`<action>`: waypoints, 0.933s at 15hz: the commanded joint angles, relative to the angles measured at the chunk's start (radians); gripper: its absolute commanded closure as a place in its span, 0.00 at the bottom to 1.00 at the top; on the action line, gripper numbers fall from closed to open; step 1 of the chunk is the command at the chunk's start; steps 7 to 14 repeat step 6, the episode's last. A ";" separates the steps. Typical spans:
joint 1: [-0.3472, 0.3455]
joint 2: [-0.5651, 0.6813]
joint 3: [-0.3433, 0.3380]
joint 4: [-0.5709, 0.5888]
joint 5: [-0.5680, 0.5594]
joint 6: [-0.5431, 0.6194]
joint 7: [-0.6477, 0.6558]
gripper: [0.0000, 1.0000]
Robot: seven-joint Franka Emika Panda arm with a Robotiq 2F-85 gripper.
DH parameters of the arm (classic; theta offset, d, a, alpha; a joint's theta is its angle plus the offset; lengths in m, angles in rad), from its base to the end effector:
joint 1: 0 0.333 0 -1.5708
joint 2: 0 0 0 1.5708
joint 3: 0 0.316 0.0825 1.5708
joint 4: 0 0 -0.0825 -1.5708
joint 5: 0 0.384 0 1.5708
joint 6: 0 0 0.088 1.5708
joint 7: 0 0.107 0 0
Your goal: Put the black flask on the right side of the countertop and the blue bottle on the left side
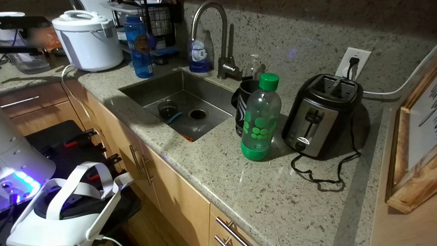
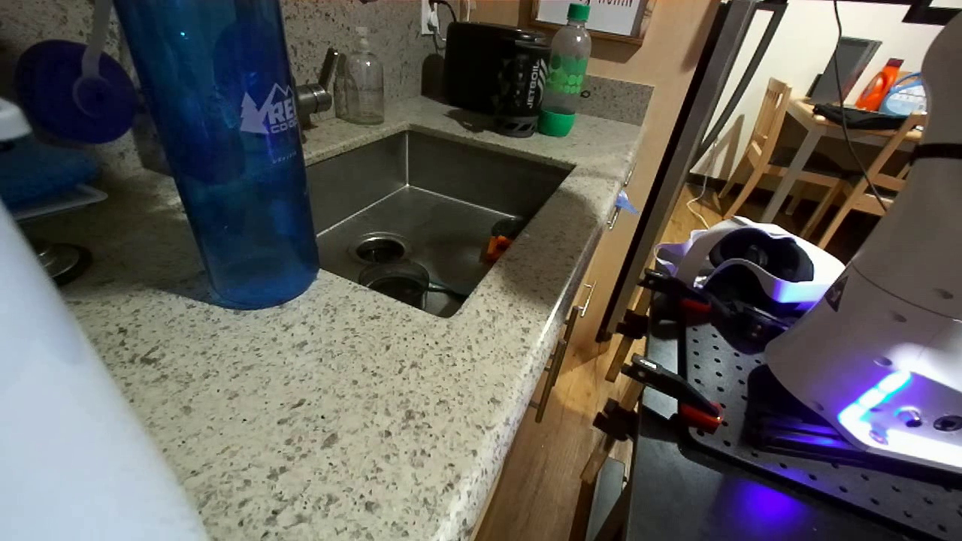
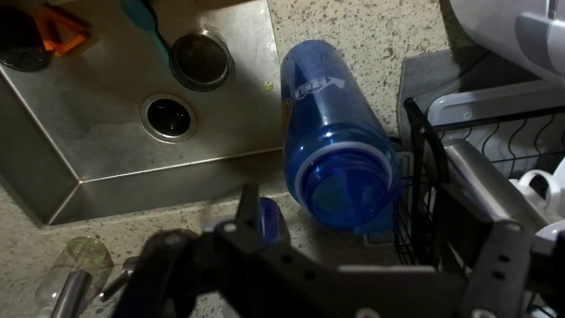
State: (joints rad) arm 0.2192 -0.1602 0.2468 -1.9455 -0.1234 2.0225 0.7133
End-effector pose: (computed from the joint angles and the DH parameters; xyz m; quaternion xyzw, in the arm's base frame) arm 0.4783 0.2412 0.5716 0.9851 -0.1012 0.1390 0.0005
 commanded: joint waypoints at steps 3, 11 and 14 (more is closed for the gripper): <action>-0.016 -0.057 0.030 -0.053 0.004 -0.003 -0.003 0.00; -0.018 -0.053 0.031 -0.052 0.003 -0.002 -0.002 0.00; -0.018 -0.053 0.031 -0.052 0.003 -0.002 -0.002 0.00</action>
